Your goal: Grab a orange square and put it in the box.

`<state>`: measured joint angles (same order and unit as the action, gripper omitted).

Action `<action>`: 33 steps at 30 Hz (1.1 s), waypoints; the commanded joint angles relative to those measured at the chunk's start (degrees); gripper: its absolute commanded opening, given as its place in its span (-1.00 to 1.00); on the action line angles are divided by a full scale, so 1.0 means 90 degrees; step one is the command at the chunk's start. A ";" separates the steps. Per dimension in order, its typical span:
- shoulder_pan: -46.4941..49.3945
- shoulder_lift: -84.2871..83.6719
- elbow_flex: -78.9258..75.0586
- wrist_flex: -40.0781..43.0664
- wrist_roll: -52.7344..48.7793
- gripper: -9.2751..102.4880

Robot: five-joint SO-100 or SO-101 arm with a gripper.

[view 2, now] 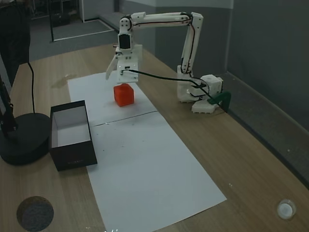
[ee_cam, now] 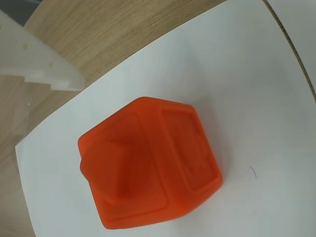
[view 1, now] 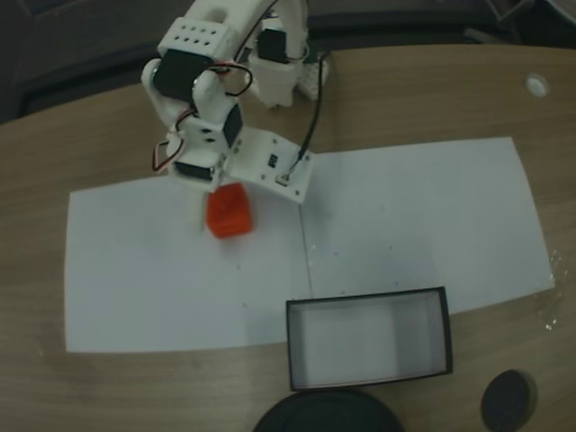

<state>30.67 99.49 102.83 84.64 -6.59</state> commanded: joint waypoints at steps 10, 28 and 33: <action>-0.0078 -0.0283 -0.0313 -0.0039 -0.0010 -0.13; -0.0430 -0.1133 -0.0313 -0.0254 -0.0215 -0.43; -0.0615 -0.1406 -0.0361 -0.0264 -0.0264 -0.58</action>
<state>26.28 87.36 100.37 82.62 -8.61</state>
